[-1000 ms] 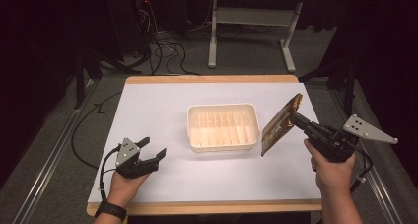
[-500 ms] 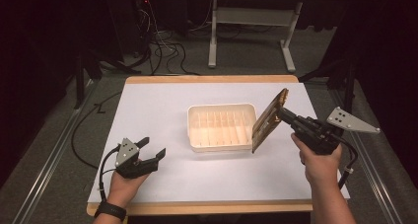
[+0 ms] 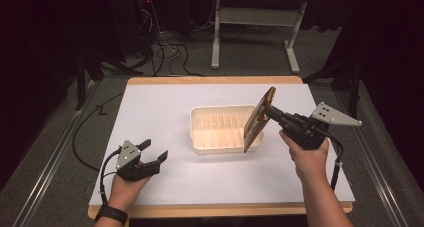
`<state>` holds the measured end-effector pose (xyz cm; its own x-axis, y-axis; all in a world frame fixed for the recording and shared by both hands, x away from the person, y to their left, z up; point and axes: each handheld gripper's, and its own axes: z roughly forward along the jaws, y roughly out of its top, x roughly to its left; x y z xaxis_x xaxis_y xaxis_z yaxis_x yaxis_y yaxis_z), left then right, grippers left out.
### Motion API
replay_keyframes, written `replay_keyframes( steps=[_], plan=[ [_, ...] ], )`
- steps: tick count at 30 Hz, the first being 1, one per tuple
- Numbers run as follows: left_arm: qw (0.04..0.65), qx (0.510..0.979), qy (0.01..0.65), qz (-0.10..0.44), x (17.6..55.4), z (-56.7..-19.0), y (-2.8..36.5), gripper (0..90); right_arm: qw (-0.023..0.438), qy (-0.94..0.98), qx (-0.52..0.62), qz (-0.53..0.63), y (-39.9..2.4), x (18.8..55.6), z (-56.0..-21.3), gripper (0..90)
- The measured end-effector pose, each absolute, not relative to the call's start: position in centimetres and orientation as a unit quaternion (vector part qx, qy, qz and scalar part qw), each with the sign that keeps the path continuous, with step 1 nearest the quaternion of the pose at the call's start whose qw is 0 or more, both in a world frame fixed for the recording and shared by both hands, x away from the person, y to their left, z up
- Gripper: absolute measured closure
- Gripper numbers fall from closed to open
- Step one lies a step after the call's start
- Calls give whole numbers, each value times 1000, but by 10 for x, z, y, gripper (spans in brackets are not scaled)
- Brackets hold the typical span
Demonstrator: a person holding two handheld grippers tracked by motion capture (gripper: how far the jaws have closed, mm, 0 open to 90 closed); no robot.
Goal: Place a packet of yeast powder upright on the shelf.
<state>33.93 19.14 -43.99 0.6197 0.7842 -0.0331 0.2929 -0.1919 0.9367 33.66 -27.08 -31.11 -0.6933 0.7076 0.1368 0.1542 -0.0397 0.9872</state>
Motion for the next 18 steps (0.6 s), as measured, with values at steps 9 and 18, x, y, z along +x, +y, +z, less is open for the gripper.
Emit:
replay_keyframes(
  steps=[9, 18],
  plan=[
    [518, 736, 366, 235, 341, -441, 191, 266, 205, 668, 324, 638, -252, 357, -319, 900],
    [520, 734, 367, 237, 340, -441, 193, 265, 194, 676, 319, 635, -232, 378, -323, 900]
  ],
)
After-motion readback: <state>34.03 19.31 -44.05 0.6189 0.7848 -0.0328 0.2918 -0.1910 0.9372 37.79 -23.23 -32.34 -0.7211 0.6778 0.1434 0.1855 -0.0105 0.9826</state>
